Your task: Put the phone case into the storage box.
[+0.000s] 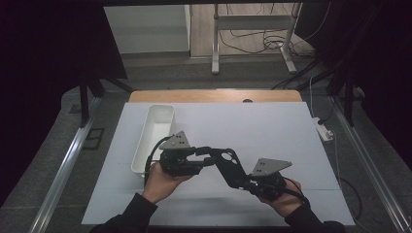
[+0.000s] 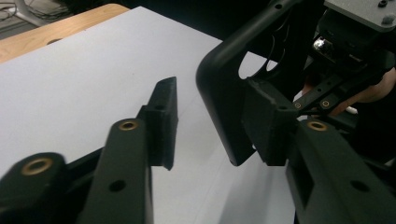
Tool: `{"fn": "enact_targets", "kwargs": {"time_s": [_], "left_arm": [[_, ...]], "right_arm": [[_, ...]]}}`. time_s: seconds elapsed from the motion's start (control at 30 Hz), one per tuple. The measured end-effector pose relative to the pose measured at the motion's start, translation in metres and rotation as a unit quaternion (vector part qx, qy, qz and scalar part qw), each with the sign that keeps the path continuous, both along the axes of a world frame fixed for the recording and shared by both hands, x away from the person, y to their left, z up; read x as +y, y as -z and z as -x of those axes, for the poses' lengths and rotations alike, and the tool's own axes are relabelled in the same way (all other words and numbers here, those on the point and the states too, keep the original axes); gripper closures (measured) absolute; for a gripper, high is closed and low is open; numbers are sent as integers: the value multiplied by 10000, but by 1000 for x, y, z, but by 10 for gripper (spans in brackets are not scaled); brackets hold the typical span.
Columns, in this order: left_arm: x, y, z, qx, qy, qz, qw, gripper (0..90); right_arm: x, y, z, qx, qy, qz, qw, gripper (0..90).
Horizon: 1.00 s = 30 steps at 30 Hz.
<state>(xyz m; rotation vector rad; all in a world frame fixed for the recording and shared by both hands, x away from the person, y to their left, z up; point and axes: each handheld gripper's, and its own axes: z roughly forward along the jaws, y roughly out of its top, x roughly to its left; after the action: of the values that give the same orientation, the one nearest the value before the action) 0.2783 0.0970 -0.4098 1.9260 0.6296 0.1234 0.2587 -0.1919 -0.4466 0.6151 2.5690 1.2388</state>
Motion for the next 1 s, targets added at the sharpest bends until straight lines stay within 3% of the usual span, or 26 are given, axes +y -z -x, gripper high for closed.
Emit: {"fn": "enact_targets", "kwargs": {"time_s": [0.23, 0.43, 0.63, 0.9, 1.0], "left_arm": [[3, 0, -2, 53, 125, 146, 9998, 628], [4, 1, -2, 107, 189, 167, 9996, 742], [5, 1, -3, 111, 279, 230, 9993, 798], [7, 1, -4, 126, 493, 387, 9980, 829], [6, 0, -3, 133, 520, 393, 9978, 830]], "right_arm": [[0, 0, 0, 64, -84, -16, 9999, 837], [1, 1, 0, 97, -124, -33, 9999, 837], [-1, 1, -2, 163, -100, -59, 9998, 837], [0, 3, -3, 185, -94, -24, 9998, 829], [0, 4, -4, 205, -74, -19, 9998, 779]]}}
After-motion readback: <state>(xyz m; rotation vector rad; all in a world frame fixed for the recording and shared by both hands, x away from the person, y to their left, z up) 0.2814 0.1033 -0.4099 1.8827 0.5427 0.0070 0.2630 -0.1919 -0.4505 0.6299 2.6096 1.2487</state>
